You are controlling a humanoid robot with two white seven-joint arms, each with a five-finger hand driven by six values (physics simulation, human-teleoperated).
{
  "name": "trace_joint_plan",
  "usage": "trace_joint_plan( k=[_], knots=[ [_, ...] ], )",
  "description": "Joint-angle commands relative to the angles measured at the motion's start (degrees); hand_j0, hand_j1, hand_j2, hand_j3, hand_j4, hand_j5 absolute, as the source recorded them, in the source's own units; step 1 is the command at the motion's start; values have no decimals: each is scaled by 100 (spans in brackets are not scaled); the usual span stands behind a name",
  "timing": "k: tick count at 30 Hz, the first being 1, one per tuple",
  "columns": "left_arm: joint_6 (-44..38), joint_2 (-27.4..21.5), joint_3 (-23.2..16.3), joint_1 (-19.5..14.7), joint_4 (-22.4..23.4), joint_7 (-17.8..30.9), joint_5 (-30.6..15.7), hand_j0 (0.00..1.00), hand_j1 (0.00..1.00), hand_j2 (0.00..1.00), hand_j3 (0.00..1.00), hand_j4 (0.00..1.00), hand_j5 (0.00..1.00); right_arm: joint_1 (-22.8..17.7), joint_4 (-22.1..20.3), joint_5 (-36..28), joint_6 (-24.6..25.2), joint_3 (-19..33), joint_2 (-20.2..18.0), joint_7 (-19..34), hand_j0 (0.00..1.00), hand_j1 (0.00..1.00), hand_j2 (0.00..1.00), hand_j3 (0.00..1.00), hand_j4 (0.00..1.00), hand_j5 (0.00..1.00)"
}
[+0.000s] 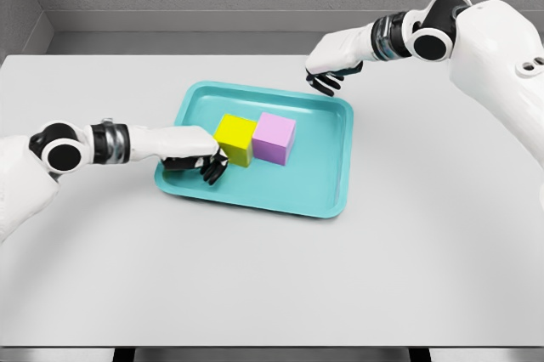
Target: Push two cubes
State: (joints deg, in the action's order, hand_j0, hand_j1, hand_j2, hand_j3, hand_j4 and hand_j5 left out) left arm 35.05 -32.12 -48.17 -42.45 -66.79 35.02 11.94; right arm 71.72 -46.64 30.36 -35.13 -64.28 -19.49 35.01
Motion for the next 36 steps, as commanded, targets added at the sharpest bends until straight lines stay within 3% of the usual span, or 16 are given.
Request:
trace_joint_plan(
  k=[1,24,36],
  knots=[
    [-5,48,1,0,8,-2,-17,16,16,16,16,16,16,0,-3,-13,13,3,-2,-1,13,13,13,13,13,13],
    [-5,408,1,-62,509,-2,98,16,16,16,16,16,16,-9,-29,-13,13,-6,-2,-1,14,14,14,14,14,14],
    [-5,513,-166,-9,404,-2,62,16,16,16,16,16,16,0,-29,-13,13,3,-72,-1,16,16,16,16,16,16]
  ],
)
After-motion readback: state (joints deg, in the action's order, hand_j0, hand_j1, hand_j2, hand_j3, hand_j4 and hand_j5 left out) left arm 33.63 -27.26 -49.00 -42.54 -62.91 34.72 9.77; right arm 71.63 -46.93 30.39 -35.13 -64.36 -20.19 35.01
